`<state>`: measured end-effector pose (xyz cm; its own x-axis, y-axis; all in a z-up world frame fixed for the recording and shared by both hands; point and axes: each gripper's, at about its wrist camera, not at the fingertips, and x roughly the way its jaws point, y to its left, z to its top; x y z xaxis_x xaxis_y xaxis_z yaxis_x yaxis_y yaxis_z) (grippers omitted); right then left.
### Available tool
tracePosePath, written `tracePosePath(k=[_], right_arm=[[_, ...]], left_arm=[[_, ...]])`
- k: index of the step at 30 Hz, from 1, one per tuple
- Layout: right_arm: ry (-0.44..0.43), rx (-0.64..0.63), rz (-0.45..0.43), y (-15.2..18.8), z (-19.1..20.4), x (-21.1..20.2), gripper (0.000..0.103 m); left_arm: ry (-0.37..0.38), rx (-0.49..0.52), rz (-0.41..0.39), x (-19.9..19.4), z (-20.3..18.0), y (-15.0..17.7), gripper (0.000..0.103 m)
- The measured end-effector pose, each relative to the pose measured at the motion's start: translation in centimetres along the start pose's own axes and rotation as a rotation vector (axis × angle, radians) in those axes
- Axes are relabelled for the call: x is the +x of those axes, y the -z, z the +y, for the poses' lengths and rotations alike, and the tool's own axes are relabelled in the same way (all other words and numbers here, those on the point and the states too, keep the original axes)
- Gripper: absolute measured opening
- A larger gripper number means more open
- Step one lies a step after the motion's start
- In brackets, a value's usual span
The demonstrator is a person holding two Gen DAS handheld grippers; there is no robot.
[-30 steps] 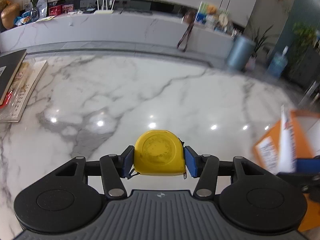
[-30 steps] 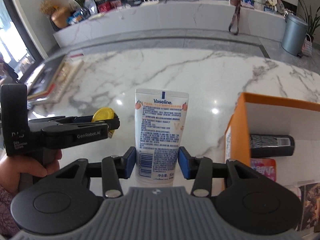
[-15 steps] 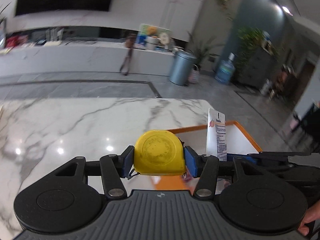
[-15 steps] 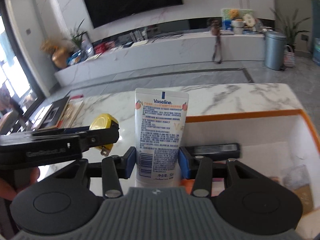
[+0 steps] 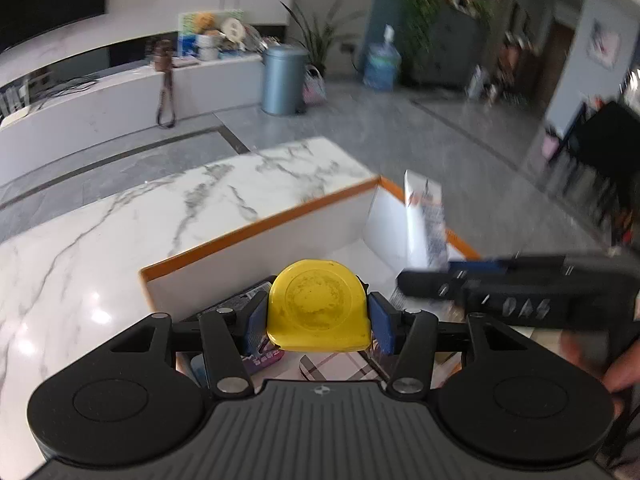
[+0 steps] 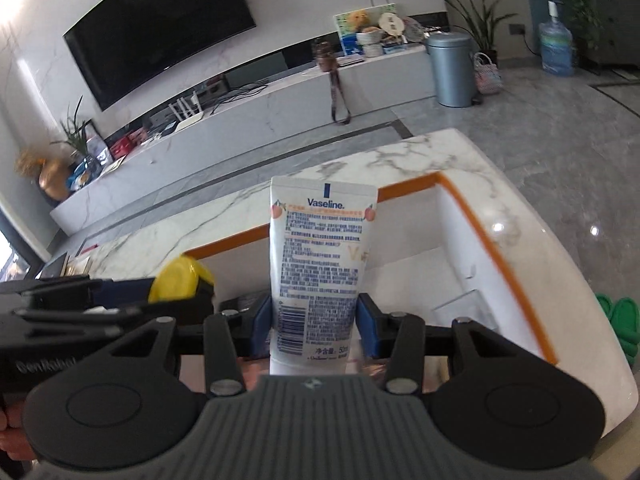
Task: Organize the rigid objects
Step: 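Lift the tape measure and Vaseline tube and carry them over the orange box, then lower the tape measure and Vaseline tube into the box and open both grippers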
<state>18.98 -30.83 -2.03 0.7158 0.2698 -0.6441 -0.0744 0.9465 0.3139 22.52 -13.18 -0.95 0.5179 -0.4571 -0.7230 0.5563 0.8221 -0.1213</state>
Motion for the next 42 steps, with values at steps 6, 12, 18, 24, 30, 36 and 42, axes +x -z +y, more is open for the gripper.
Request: tracePosePath(k=[6, 12, 18, 24, 30, 36, 42], right_arm=[[0.008, 0.03, 0.036, -1.0, -3.4, 2.4, 0.047], [-0.006, 0.019, 0.075, -1.6, -4.5, 5.2, 0.047], [-0.013, -0.022, 0.106, -2.3, -4.4, 7.6, 0.047], [0.008, -0.079, 0.153, -2.9, -4.3, 9.4, 0.047], [0.041, -0.181, 0.192, -3.5, -4.2, 10.5, 0.047], [0.061, -0.202, 0.205, -3.9, -4.6, 10.7, 0.047], [0.064, -0.239, 0.239, -3.7, -4.4, 11.1, 0.047]], left_arm=[[-0.015, 0.066, 0.15, 6.1, 0.0, -0.3, 0.061], [-0.034, -0.132, 0.282, 10.9, 1.8, 0.2, 0.061], [-0.095, -0.304, 0.331, 13.7, 2.7, 1.1, 0.061], [-0.131, -0.455, 0.311, 14.4, 3.5, 1.5, 0.061], [-0.139, -0.488, 0.295, 14.8, 3.6, 1.0, 0.061], [-0.139, -0.548, 0.288, 15.2, 4.3, 1.3, 0.066], [-0.115, -0.548, 0.271, 13.5, 5.2, 0.9, 0.064]])
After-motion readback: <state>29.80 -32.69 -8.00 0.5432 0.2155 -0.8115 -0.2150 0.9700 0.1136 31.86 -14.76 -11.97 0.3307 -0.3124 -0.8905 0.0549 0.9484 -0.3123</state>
